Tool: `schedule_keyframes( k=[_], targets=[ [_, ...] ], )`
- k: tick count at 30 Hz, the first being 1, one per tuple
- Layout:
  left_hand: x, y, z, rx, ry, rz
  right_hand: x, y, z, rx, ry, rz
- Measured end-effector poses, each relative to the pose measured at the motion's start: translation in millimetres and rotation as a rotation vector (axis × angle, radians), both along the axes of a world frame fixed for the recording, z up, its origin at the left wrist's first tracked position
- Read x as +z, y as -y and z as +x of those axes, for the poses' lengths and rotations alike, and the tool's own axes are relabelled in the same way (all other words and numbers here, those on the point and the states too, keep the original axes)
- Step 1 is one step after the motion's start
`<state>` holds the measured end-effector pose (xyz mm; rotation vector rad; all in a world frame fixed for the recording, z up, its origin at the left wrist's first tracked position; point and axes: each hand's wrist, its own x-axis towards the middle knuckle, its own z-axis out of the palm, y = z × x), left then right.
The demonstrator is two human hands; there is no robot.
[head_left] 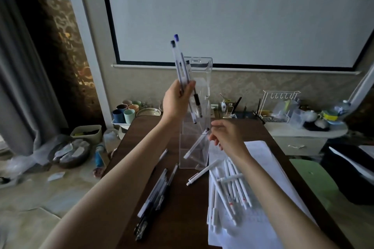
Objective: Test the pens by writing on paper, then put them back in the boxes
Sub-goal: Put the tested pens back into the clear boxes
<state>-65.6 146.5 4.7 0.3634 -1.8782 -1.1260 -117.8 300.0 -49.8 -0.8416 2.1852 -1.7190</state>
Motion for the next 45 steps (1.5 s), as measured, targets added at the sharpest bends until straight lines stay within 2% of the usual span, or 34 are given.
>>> schedule_keyframes(
  k=[3,8,10,12,15,17,19,21,23,28,31,34,37,41,45],
  targets=[
    [-9.5,-7.1,-15.2,0.033,0.088,-0.085,-3.3,-6.6,4.7,0.037,0.046,0.014],
    [-41.3,-7.1,-4.5,0.045,0.514,-0.382,-8.4,-18.5,14.8,0.073,0.046,0.022],
    [-48.8,-7.2,10.0,0.016,0.518,-0.357,-9.9,-22.3,18.9,0.070,0.053,0.015],
    [-52.9,-7.4,31.4,-0.019,0.424,-0.253,-13.1,-25.0,22.4,0.068,0.049,0.012],
    [-61.8,2.3,67.3,0.038,0.305,-0.134,-21.2,-25.2,30.6,0.088,-0.012,0.017],
    [-76.5,17.1,90.9,0.105,0.355,-0.102,-28.8,-20.7,38.1,0.120,-0.052,0.038],
    [-100.9,37.4,111.2,0.175,0.548,-0.114,-37.9,-13.3,47.7,0.172,-0.083,0.115],
    [-129.7,56.3,127.4,0.204,0.815,-0.104,-49.5,-4.9,59.4,0.225,-0.133,0.280],
    [-151.2,63.3,139.8,0.200,0.971,-0.067,-61.3,5.5,72.5,0.237,-0.172,0.446],
    [-164.0,53.4,139.3,0.161,0.950,-0.098,-85.0,46.8,103.2,0.119,-0.237,0.761],
    [-162.4,50.4,132.7,0.158,0.962,-0.139,-85.7,63.3,111.0,0.053,-0.166,0.791],
    [-161.6,59.5,134.8,0.177,1.002,-0.129,-82.6,70.1,107.9,0.092,-0.032,0.808],
    [-158.3,69.3,145.3,0.086,1.060,-0.032,-81.6,67.6,104.2,0.147,0.161,0.724],
    [-155.0,62.7,163.2,-0.031,0.950,0.095,-84.2,58.7,104.4,0.171,0.344,0.621],
    [-144.9,46.7,170.7,-0.108,0.809,0.162,-86.7,43.7,95.2,0.232,0.524,0.393]
  ],
)
